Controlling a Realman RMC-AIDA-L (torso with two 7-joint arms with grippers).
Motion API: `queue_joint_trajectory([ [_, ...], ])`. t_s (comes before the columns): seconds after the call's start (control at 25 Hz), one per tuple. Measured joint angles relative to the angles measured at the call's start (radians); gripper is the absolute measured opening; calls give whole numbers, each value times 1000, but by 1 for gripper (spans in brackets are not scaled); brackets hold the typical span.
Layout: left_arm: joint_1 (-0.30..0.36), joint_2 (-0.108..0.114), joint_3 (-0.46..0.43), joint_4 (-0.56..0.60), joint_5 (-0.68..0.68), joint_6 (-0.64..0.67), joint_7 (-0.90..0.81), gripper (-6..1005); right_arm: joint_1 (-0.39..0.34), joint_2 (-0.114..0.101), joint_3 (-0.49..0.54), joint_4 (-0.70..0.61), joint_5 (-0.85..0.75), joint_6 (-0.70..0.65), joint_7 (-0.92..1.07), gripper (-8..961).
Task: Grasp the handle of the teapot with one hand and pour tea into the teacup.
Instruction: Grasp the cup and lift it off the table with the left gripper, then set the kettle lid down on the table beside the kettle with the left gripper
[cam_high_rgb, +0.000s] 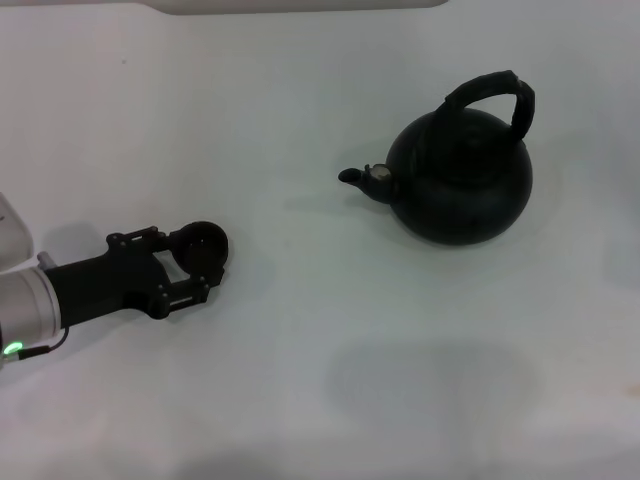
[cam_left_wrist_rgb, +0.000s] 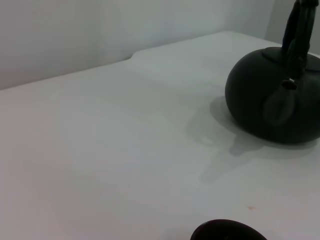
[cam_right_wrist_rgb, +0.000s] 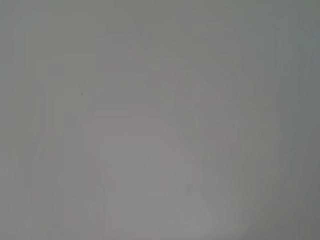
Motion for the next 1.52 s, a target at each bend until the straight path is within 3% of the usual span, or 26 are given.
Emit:
queue_joint_trajectory([
  [0.6,-6,0,3,38,0,29,-6,682,2,0,-2,-5,0,-2,0,480],
  [1.0,-136,4,5,31,144,92,-144,683,13,0,-38,-14,0,-5,3,480],
  [1.52,-249,7,-4,17,176,83,-205,683,0,-2,-149,-36,0,-82,63,479],
])
